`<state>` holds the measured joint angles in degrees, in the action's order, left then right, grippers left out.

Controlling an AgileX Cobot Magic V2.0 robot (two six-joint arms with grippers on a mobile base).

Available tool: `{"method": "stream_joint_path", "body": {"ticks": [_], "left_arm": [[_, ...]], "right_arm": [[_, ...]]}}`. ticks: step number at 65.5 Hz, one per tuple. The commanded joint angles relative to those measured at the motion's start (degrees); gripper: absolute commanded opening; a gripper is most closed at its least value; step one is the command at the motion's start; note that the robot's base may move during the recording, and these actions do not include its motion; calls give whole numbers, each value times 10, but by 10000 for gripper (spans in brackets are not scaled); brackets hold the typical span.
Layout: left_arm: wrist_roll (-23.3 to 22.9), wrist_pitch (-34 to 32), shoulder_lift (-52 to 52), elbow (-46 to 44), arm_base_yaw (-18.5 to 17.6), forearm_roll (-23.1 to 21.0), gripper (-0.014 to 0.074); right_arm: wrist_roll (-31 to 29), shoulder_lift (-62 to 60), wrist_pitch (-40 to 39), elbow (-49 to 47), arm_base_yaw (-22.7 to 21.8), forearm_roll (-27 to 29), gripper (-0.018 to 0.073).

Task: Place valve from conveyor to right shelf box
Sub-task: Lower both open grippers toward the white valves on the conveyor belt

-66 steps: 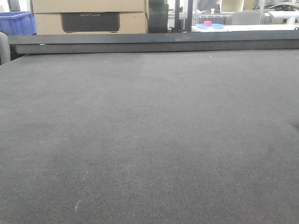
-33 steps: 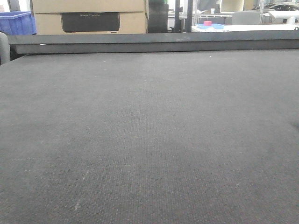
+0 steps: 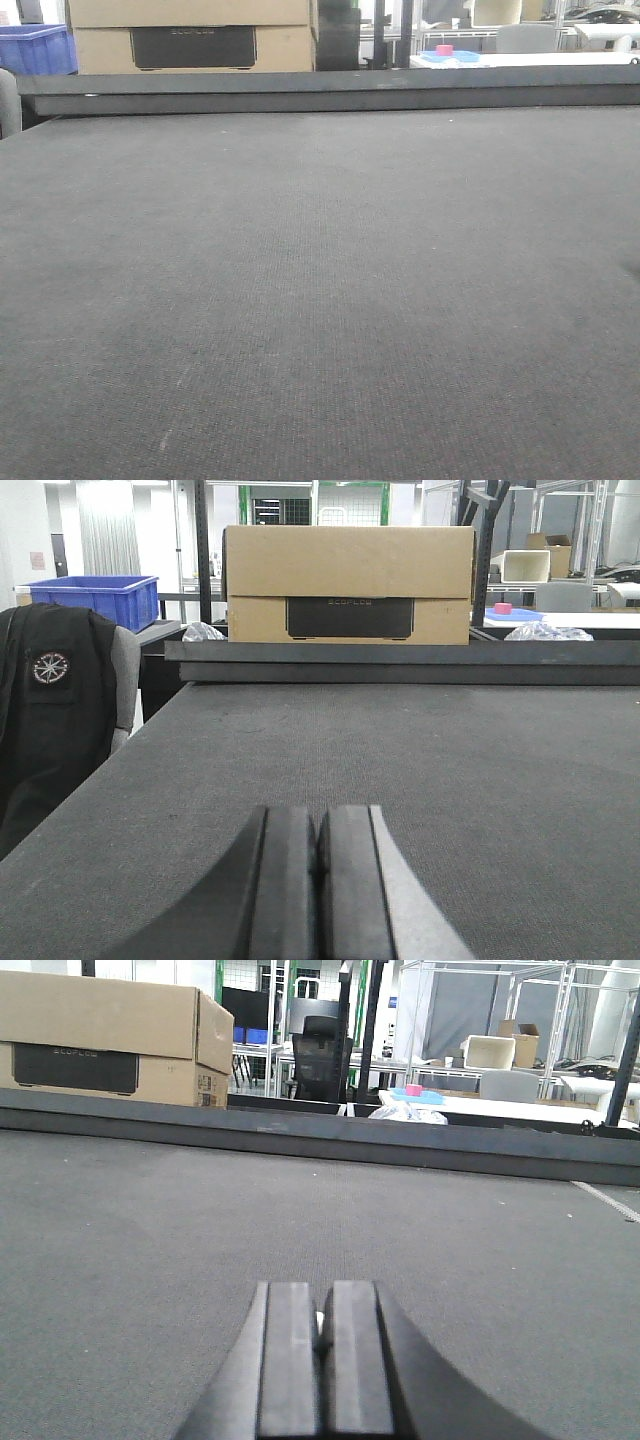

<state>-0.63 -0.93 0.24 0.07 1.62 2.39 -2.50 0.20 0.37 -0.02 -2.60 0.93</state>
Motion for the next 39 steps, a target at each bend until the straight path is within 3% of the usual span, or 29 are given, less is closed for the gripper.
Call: {"method": "stream_joint_path", "body": {"ticks": [1,6,21,39], "left_arm": [[1,-14,-2,-1,0,2,-111],[1,27,-2,-32,0,0,-111],[1,250,35,-193,0,-1,-111],[1,368,256,-357,0,-24,-111]], "right_arm": [[-4,-2,6,-7,-3,-4,-164],[-4,-2,49,-41,-3,-3,-164],[-4,42,203,-188,-3,11,-164],[-4,269,343,-375,-3,11,-164]]}}
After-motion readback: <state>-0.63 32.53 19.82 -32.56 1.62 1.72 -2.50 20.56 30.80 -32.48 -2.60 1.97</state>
